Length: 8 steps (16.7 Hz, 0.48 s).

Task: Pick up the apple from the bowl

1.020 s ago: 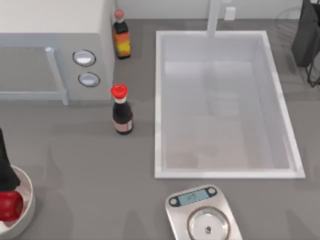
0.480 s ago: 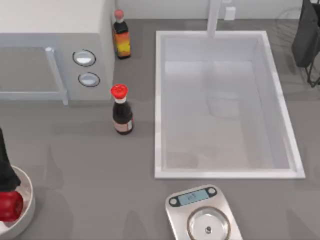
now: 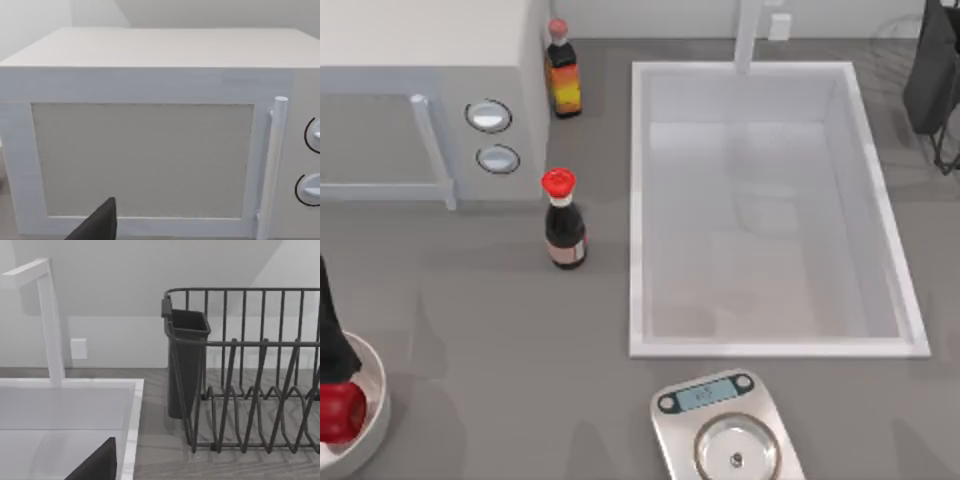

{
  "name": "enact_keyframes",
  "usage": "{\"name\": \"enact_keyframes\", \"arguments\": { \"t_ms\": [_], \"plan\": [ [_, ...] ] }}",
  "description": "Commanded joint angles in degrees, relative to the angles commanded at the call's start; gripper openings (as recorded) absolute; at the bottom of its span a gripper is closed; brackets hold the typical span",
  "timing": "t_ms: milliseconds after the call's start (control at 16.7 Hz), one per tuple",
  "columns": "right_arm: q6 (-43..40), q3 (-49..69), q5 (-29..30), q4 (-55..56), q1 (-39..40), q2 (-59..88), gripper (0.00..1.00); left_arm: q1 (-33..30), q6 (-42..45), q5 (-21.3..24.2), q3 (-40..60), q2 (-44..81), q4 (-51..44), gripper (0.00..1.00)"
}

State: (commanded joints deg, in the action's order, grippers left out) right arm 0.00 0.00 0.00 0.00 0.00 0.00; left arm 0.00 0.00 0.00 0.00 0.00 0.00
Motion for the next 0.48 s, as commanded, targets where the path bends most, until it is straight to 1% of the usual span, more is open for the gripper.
{"name": "enact_keyframes", "arguments": {
  "t_ms": [120, 240, 480],
  "plan": [
    [0.0, 0.0, 0.0, 0.0, 0.0, 0.0, 1.0, -0.03, -0.02, 0.0, 0.65, 0.73, -0.72, 1.0],
    [0.0, 0.0, 0.0, 0.0, 0.0, 0.0, 1.0, -0.14, -0.08, 0.0, 3.24, 3.82, -3.74, 1.0],
    [0.0, 0.0, 0.0, 0.0, 0.0, 0.0, 1.0, -0.55, -0.31, 0.01, 12.73, 17.3, -15.56, 1.0]
  ]
}}
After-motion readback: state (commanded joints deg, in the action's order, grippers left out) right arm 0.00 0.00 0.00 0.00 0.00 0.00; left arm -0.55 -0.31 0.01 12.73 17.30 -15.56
